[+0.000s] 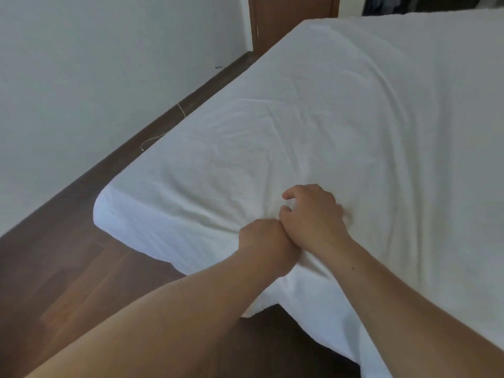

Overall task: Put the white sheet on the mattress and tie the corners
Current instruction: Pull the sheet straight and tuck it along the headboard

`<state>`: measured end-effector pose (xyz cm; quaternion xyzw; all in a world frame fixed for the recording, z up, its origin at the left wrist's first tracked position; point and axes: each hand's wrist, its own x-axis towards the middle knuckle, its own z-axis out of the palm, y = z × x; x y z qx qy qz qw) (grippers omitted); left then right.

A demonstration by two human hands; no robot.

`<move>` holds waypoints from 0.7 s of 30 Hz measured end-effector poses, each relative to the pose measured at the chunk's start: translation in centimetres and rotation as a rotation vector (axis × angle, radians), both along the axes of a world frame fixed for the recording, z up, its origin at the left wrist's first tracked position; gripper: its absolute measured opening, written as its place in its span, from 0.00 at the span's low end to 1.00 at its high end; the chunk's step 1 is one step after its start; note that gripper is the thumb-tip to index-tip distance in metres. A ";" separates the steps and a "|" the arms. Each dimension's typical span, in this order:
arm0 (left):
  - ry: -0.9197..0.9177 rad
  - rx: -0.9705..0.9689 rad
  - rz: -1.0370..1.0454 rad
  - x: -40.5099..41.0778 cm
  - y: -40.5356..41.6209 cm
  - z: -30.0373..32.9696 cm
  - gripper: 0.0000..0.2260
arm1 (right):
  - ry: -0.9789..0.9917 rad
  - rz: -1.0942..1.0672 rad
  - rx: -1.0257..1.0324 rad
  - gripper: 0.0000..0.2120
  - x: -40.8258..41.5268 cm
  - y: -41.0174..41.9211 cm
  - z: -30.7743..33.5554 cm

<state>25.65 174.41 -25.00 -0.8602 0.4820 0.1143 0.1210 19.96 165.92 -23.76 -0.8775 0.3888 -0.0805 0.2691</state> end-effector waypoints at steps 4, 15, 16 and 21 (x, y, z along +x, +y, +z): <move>-0.022 -0.077 -0.198 2.2 1.0 -0.5 0.05 | -0.085 -0.115 0.014 0.17 1.1 1.1 -0.3; 0.251 -0.351 -0.152 4.3 3.5 0.0 0.17 | -0.167 -0.275 -0.125 0.16 -6.0 7.6 -0.7; 0.245 -0.368 -0.146 4.5 4.0 0.3 0.17 | -0.153 -0.268 -0.139 0.17 -6.4 8.0 -0.7; 0.160 -0.373 -0.081 6.5 7.2 1.2 0.15 | 0.005 -0.229 -0.093 0.22 -8.0 9.0 -1.5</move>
